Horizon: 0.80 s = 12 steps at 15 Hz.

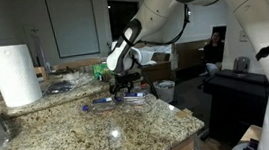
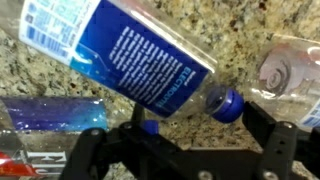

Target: Put three bottles inside the bin on the floor

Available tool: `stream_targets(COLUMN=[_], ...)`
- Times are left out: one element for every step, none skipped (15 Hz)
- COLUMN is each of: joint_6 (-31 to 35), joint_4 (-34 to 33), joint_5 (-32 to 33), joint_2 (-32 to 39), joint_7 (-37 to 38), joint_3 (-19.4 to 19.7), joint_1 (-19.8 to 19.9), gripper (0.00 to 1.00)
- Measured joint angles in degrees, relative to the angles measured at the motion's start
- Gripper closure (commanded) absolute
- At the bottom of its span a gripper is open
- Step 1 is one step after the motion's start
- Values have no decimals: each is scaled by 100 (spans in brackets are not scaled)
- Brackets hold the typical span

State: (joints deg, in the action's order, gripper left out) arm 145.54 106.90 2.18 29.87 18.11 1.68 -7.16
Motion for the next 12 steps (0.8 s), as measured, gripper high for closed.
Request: stream_targets(joint_6=[0,0,0,0,0,-3,-6,-19,-33,-65,-126,-190], joint_4=[20,45,62,69,71,75,84,100,127,169,220,275], joint_5=[0,0,-1,-1,-6,-10,-14,-25,-30,-30,-30,-30], joint_2=[15,17,17,16,12,0,-19,-47,-87,-139,-197,-258], joint_7=[-21,-32,-34,-34,-34,-34,-34,-34,-34,-34,-34,-34], joint_3=[-6,-11,-13,-13,-12,-8,-1,1,1,1,1,1], joint_1=[0,2,6,13,23,34,45,59,72,79,82,82], gripper=[0,0,0,0,0,0,0,0,0,0,0,0])
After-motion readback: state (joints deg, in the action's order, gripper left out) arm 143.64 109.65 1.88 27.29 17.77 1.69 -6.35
